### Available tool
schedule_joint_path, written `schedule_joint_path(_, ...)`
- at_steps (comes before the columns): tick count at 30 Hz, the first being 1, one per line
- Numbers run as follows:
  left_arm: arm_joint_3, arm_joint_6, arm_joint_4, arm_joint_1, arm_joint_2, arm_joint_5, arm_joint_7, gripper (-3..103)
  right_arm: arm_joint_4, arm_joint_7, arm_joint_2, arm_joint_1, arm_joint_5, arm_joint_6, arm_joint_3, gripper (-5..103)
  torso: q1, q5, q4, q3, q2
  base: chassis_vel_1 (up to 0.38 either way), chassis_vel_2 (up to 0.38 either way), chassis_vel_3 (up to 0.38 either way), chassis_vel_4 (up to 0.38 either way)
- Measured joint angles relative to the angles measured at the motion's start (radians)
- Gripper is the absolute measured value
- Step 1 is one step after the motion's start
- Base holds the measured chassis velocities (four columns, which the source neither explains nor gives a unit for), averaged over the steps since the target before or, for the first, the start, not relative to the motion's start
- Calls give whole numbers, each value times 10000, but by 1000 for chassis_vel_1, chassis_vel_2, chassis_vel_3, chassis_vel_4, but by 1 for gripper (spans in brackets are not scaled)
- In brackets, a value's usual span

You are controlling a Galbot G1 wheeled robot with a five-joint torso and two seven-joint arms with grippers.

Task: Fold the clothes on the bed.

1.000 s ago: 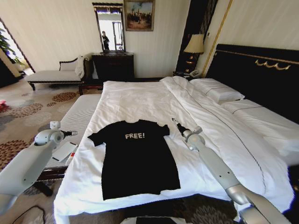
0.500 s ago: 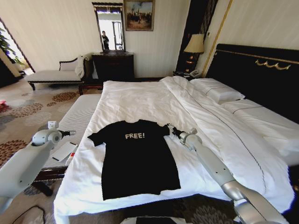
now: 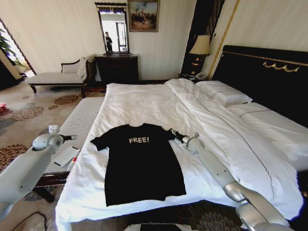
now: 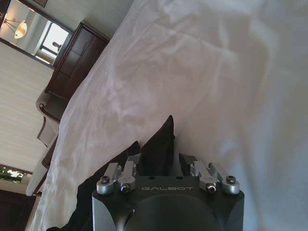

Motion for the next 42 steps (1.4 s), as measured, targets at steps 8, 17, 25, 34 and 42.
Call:
schedule_joint_path(8, 43, -46, 134, -31, -41, 105, 37, 100, 347, -170, -145, -62, -23, 182, 4, 16, 0, 0, -1, 0, 0, 0, 0, 0, 0)
schedule_joint_path(17, 77, -70, 164, -60, -59, 127, 55, 100, 793, -544, -323, -235, -440, 519, 51, 0, 0, 0, 0, 0, 0, 0, 0, 0, 0)
schedule_joint_path(25, 44, -130, 211, -27, -113, 227, 78, 100, 1282, -1527, -624, -329, -1822, 1130, -414, 0, 0, 0, -3, 0, 0, 0, 0, 0, 0)
schedule_joint_path(34, -19, -147, 141, 31, -183, 239, 76, 100, 1213, -2156, -270, 30, -2722, 1564, -1759, 0, 0, -1, 0, 0, -1, 0, 0, 0, 0)
schedule_joint_path(42, -39, -185, 290, 29, -250, 300, 75, 100, 1237, -2940, 93, 112, -3100, 2027, -2350, 0, 0, -1, 0, 0, 0, 0, 0, 0, 0)
